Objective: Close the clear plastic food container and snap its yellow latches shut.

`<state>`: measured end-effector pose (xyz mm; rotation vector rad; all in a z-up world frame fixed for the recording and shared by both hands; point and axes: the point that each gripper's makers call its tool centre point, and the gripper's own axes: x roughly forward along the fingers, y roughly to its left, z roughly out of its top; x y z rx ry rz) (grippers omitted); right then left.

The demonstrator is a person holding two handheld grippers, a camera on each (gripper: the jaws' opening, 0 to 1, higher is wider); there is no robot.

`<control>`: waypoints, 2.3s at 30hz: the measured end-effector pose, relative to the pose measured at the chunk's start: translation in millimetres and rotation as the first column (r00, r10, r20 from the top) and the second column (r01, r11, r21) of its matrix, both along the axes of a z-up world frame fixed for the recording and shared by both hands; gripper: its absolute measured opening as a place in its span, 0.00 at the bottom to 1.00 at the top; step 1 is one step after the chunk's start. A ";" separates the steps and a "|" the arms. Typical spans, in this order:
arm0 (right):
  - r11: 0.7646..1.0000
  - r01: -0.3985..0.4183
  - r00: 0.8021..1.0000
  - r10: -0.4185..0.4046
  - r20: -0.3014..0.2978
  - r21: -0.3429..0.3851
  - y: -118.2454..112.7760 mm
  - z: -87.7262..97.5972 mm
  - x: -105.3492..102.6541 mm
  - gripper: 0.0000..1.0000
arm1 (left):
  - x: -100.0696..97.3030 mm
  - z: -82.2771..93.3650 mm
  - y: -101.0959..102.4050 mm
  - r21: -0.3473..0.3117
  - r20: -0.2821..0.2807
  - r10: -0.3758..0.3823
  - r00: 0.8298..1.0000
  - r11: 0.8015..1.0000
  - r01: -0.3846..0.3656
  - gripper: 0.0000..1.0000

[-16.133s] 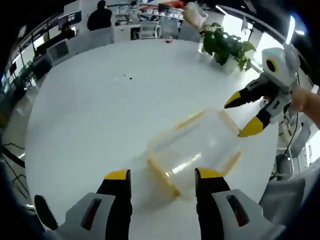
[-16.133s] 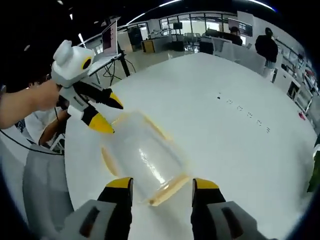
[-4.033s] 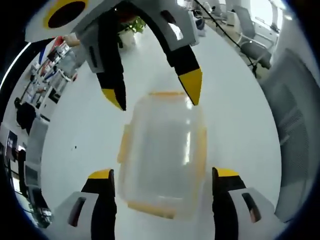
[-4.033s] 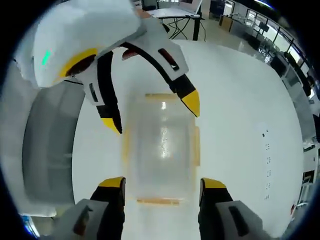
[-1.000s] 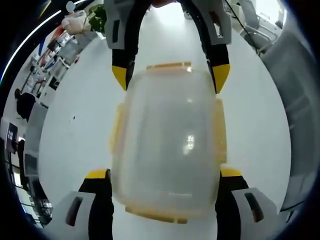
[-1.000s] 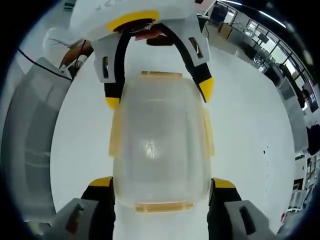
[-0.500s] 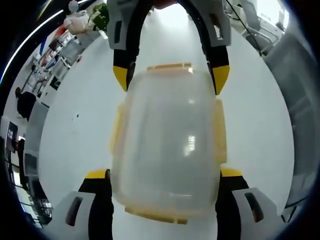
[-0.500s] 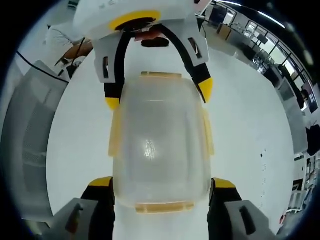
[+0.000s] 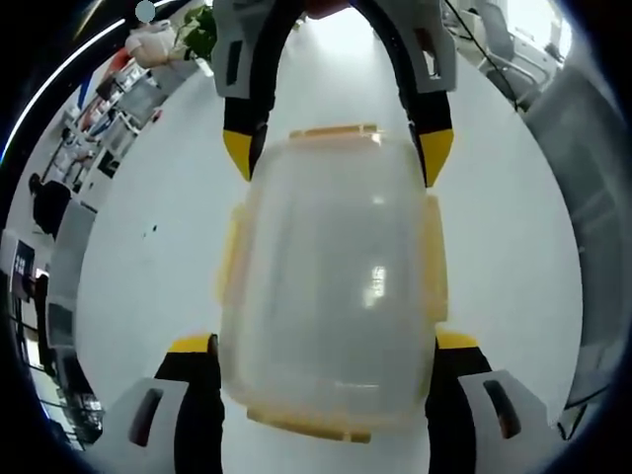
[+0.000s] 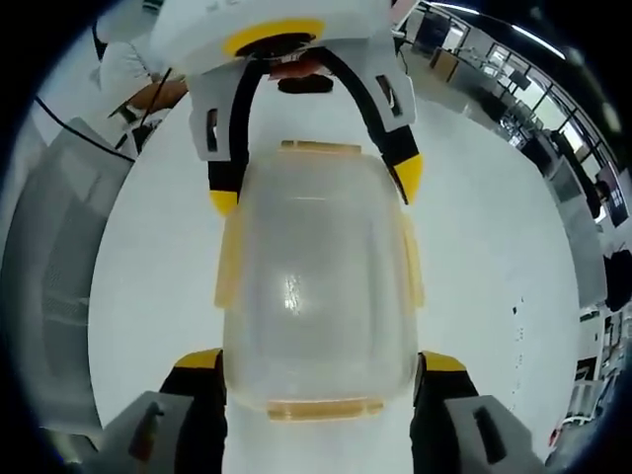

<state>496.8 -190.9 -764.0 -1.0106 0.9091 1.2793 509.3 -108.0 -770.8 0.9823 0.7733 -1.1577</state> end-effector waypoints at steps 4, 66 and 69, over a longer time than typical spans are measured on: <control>1.000 0.003 1.000 -0.003 0.010 0.006 0.1 -0.2 0.2 0.77 | -0.3 0.0 0.2 -0.001 0.000 -0.004 1.000 1.000 0.004 0.83; 0.860 0.411 0.907 -0.419 -0.040 0.304 -23.5 14.5 -60.9 0.84 | -46.7 22.6 19.9 -0.329 -0.080 0.426 0.901 0.842 -0.427 0.92; 0.844 0.432 0.896 -0.440 -0.049 0.318 -24.4 14.8 -63.9 0.84 | -53.4 24.8 19.2 -0.342 -0.081 0.437 0.896 0.832 -0.437 0.92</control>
